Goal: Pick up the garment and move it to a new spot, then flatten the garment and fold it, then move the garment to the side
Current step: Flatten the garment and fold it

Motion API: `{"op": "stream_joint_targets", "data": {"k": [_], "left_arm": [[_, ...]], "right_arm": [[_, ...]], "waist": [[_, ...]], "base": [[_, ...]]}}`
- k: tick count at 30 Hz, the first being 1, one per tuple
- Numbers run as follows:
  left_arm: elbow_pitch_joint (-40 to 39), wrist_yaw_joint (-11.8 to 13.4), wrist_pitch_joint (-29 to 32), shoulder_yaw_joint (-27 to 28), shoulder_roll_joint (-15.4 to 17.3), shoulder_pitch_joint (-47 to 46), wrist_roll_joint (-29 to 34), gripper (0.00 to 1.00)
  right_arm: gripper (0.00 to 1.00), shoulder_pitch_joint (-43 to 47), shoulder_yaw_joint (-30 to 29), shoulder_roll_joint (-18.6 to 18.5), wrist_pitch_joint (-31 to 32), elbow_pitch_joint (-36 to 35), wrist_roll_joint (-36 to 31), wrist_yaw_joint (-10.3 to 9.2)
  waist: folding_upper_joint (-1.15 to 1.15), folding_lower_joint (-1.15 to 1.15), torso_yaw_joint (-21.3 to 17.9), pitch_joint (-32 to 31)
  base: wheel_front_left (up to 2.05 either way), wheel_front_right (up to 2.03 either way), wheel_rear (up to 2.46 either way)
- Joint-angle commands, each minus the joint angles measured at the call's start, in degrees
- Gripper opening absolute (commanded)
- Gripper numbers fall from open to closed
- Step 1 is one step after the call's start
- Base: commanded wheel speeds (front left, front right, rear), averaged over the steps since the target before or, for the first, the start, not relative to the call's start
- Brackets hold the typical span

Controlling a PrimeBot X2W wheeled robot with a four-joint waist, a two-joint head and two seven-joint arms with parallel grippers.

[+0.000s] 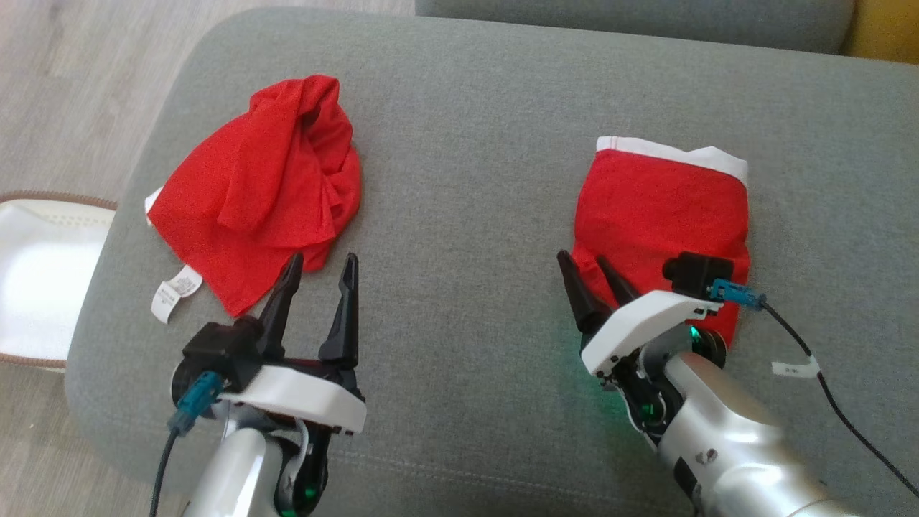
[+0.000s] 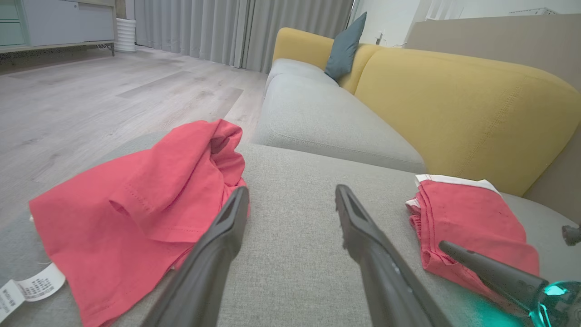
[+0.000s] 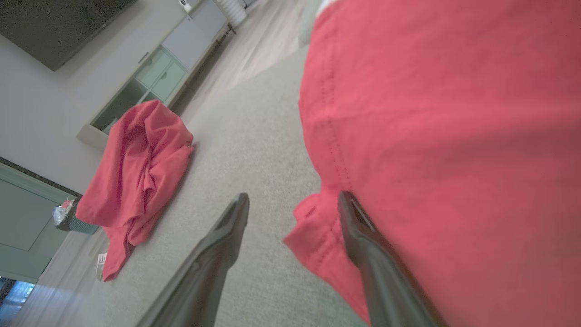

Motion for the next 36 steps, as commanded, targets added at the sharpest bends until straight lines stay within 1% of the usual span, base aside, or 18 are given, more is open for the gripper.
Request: {"op": "stream_joint_targets", "data": {"k": [1, 6, 11, 16, 19, 22, 23, 25, 27, 29, 32, 34, 36], "left_arm": [[-1.86, 0.14, -0.45, 1.49, 0.43, -2.23, -0.56, 1.00], [-1.84, 0.33, -0.45, 1.81, 0.43, -2.69, -0.82, 1.00], [-1.69, 0.50, -0.45, 2.25, 0.43, -2.72, -0.84, 1.00], [-1.94, 0.69, -0.45, 2.68, 0.43, -2.41, -0.74, 1.00], [-2.68, 0.71, -0.45, 2.95, 0.43, -2.31, -0.53, 1.00], [-4.06, 0.77, -0.45, 3.47, 0.43, -2.34, -0.62, 1.00], [-4.61, 0.76, -0.45, 3.60, 0.43, -2.38, -0.69, 1.00], [-5.47, 0.75, -0.45, 3.74, 0.43, -2.52, -0.68, 1.00], [-6.16, 0.71, -0.45, 3.74, 0.43, -2.71, -0.74, 1.00], [-6.68, 0.52, -0.45, 3.56, 0.43, -2.95, -0.85, 1.00], [-7.07, 0.31, -0.45, 3.02, 0.43, -3.25, -0.96, 1.00], [-7.13, 0.22, -0.45, 2.57, 0.43, -3.37, -1.04, 1.00], [-7.25, 0.21, -0.45, 2.17, 0.43, -3.38, -1.13, 1.00]], "right_arm": [[1.00, -2.27, 0.99, 0.52, 0.39, -0.67, 0.99, 0.43], [1.00, -3.61, 2.93, 0.52, 1.73, 1.87, 3.29, 0.43], [1.00, -4.63, 4.05, 0.52, -0.03, 1.49, 4.36, 0.43], [1.00, -5.38, 3.48, 0.52, -2.53, 0.01, 3.04, 0.43], [1.00, -5.85, 1.70, 0.00, -3.82, -1.01, 0.27, 0.43], [1.00, -6.02, -1.16, -2.06, -4.47, -2.20, -5.28, 0.43], [1.00, -6.03, -3.21, -3.01, -4.52, -3.39, -7.96, 0.43], [1.00, -4.66, -8.88, -4.32, -4.55, -6.95, -13.87, 0.43], [1.00, -1.81, -14.88, -5.04, -4.56, -11.46, -21.81, 0.43], [1.00, 2.32, -21.49, -4.05, -4.57, -16.44, -28.79, 0.43], [1.00, 9.01, -29.21, -1.76, -4.57, -24.00, -38.57, 0.43], [1.00, 12.93, -32.58, -0.47, -4.58, -28.40, -43.10, 0.43], [1.00, 16.05, -34.72, 0.22, -4.58, -31.99, -45.68, 0.43]], "waist": [[0.00, 0.00, 0.20, 0.23], [0.00, 0.00, 0.00, 0.68], [0.00, 0.00, -1.32, 0.30], [0.00, 0.00, -3.23, -0.74], [0.00, 0.00, -4.44, -1.16], [0.00, 0.00, -5.59, -1.43], [0.00, 0.00, -5.94, -1.39], [0.00, 0.00, -6.60, -1.35], [0.00, 0.00, -7.19, -1.24], [0.00, 0.00, -7.74, -1.10], [0.00, 0.00, -8.36, -0.88], [0.00, 0.00, -8.74, -0.70], [0.00, 0.00, -9.13, -0.51]], "base": [[0.00, 0.00, 0.00], [0.00, 0.00, 0.00], [0.00, 0.00, 0.00], [0.00, 0.00, 0.00], [0.00, 0.00, 0.00], [0.00, 0.00, 0.00], [0.00, 0.00, 0.00], [0.00, 0.00, 0.00], [0.00, 0.00, 0.00], [0.00, 0.00, 0.00], [0.00, 0.00, 0.00], [0.00, 0.00, 0.00], [0.00, 0.00, 0.00]]}}
